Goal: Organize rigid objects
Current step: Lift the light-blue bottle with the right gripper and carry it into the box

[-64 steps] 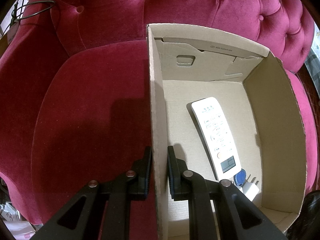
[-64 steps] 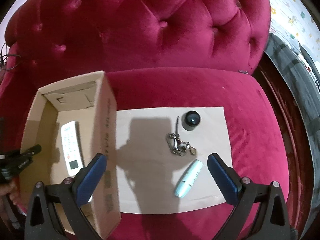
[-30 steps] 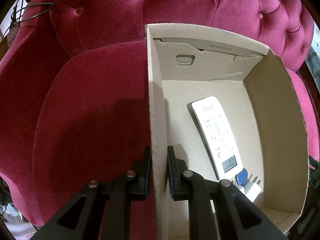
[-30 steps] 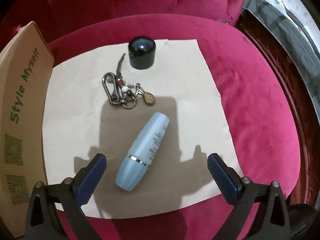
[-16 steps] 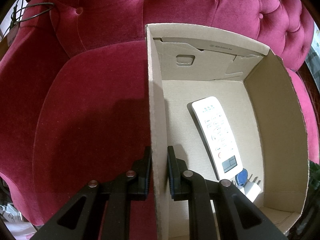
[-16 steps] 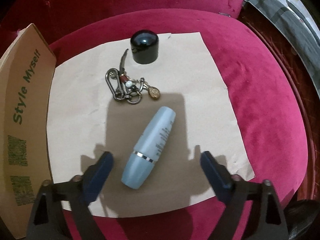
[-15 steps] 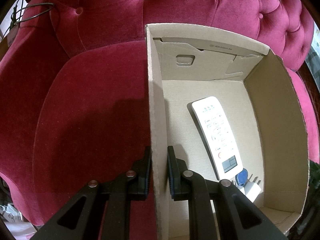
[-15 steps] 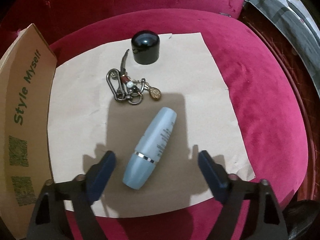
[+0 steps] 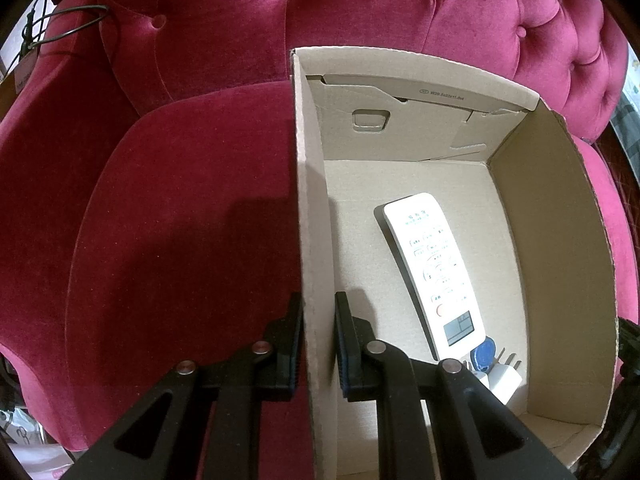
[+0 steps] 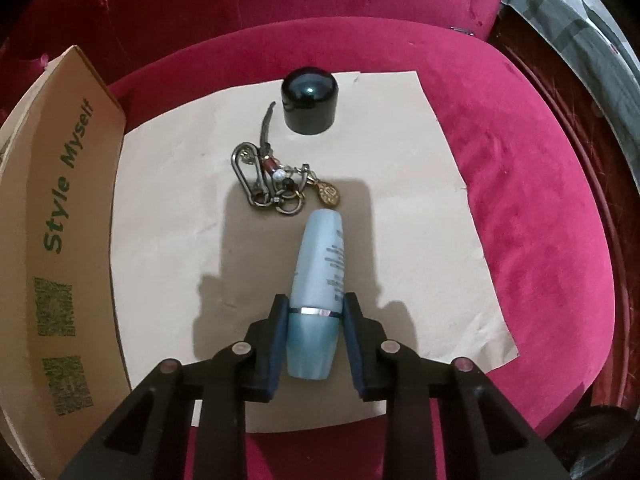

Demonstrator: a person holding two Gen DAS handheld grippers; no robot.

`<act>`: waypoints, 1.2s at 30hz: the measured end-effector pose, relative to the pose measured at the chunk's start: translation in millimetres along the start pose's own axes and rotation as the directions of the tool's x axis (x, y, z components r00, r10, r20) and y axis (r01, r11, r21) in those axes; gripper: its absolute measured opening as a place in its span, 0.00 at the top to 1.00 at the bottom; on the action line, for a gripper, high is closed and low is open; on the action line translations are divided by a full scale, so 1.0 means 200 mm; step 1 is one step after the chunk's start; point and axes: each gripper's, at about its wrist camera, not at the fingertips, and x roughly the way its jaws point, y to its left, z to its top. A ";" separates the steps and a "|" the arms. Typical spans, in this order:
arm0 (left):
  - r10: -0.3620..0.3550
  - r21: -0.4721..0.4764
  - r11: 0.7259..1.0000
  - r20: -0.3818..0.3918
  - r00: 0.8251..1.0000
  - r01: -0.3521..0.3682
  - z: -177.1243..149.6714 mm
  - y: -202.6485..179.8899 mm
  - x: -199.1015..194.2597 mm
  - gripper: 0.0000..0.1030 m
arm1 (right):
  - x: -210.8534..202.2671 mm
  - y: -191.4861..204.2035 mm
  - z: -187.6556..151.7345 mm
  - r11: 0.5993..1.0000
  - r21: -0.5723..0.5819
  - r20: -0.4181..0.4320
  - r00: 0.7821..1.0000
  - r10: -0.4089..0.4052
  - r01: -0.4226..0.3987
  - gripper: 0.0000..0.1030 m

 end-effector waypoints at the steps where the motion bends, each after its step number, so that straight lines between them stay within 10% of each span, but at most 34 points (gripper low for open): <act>1: 0.001 0.001 1.000 0.000 1.000 -0.001 0.00 0.00 0.00 0.85 | 0.00 0.01 0.00 1.000 -0.005 0.001 1.000 -0.005 0.005 0.74; 36: -0.002 -0.001 1.000 0.000 1.000 0.002 0.00 0.01 0.01 0.85 | -0.47 0.26 0.09 0.995 -0.091 0.162 0.986 0.048 -0.034 0.74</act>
